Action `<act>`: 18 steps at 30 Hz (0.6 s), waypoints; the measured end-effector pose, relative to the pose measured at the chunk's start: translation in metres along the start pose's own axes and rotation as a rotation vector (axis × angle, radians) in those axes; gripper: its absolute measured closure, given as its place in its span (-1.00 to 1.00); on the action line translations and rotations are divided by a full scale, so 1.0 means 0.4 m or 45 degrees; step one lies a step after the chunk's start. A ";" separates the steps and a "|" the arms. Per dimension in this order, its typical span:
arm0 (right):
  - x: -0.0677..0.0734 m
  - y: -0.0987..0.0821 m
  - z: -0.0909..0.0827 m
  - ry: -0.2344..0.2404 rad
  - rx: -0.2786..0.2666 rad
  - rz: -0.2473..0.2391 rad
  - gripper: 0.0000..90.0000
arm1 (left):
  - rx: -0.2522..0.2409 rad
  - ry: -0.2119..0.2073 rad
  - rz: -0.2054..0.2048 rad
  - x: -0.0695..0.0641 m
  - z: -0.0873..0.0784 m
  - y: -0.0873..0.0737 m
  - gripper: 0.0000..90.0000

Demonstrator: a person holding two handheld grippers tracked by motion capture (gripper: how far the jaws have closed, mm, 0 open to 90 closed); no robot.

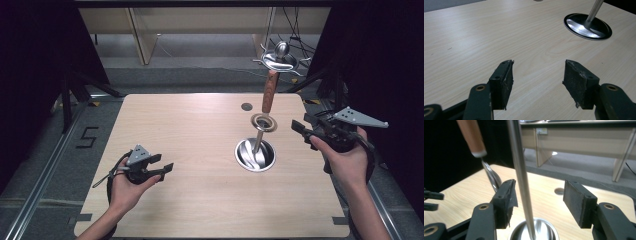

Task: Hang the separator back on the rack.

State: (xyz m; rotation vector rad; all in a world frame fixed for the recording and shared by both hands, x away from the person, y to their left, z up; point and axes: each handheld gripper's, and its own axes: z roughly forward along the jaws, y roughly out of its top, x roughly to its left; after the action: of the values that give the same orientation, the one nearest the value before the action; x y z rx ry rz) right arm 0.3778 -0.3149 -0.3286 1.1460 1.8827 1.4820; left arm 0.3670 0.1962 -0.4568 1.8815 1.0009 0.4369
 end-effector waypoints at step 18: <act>-0.064 -0.132 0.038 -0.107 0.133 0.076 -0.04 | 0.004 0.003 0.011 0.002 0.001 -0.001 -0.11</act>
State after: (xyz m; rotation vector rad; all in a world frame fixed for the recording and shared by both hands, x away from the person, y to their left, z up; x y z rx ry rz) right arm 0.3865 -0.3314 -0.3861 1.3023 1.9027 1.3587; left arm 0.3675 0.1966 -0.4572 1.8896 0.9956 0.4427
